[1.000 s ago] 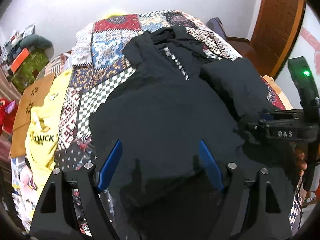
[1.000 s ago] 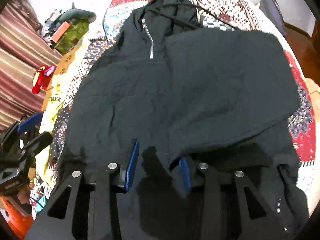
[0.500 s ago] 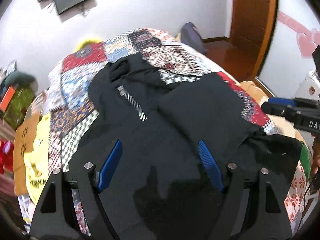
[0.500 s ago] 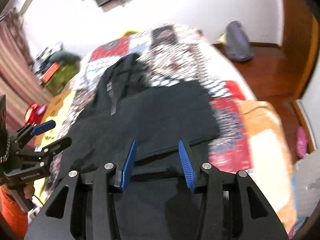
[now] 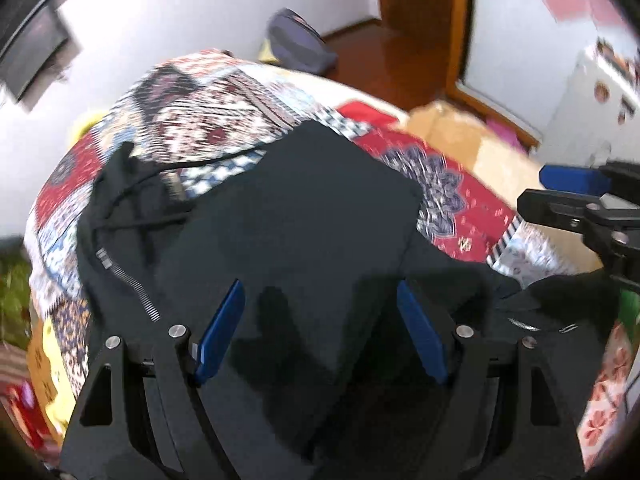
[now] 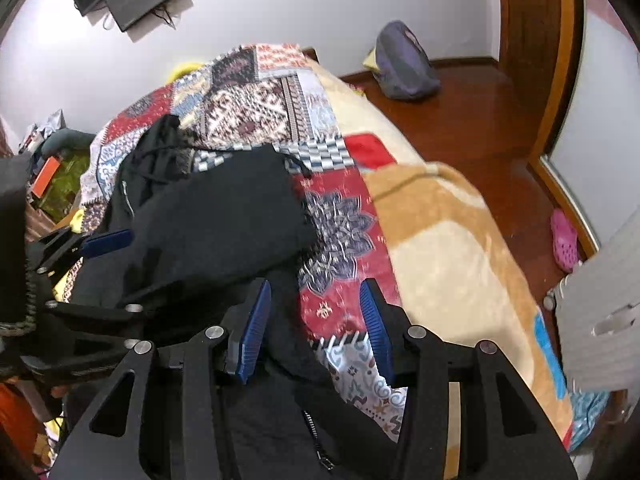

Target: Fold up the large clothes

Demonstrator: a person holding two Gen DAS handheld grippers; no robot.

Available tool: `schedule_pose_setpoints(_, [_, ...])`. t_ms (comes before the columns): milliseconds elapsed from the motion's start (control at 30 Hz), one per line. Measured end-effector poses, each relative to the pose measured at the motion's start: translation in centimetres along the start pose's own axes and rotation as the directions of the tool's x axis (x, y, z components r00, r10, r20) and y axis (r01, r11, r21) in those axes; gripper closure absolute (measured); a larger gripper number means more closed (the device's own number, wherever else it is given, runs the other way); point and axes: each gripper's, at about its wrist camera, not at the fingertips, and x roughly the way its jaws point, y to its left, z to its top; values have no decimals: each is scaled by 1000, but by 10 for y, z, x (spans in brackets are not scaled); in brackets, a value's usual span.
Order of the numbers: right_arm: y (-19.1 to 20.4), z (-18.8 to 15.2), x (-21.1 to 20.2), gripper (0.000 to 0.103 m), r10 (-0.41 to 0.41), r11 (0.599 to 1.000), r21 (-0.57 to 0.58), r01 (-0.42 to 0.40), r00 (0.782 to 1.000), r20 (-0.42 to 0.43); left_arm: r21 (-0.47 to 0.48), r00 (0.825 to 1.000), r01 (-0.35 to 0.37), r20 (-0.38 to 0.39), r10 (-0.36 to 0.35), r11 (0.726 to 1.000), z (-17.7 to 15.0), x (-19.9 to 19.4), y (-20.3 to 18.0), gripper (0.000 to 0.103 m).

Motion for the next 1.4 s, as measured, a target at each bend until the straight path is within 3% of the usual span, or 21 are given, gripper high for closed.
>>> schedule_pose_setpoints(167, [-5,-9,12,60,8,1000,5,-8,999,-53,61,997,-23,-72,27,998,1,43,-10,28])
schedule_pose_setpoints(267, [-3,-12,19,60,11,1000,-5,-12,997,-74,51,999,19,-48,-17,999,1,45,-4,47])
schedule_pose_setpoints(333, [0,-15,22,60,16,1000,-10,-17,996,-86,30,998,49,-38,-48,998,0,43,1,72])
schedule_pose_setpoints(400, [4,-14,25,60,19,1000,-15,-21,995,-98,13,999,29,-21,-28,1000,-2,38,7,91])
schedule_pose_setpoints(600, [21,-8,28,60,40,998,-33,-43,995,-91,-186,995,98,50,-90,978,-9,2,58,95])
schedule_pose_setpoints(867, [44,-20,52,60,10,995,-101,-26,987,-162,-348,983,44,180,21,936,-62,-81,131,95])
schedule_pose_setpoints(1100, [53,-27,50,57,6,994,-109,-25,986,-167,-461,993,83,113,-34,884,-140,-77,156,93])
schedule_pose_setpoints(1167, [58,-30,51,56,-9,991,-132,-14,985,-172,-502,995,95,74,-67,860,-166,-64,158,91])
schedule_pose_setpoints(1267, [63,-33,53,55,-33,987,-163,5,985,-169,-568,992,123,48,-117,814,-196,-50,159,79])
schedule_pose_setpoints(1400, [67,-34,52,54,-54,984,-175,24,985,-167,-662,982,184,92,-165,726,-229,-45,171,76])
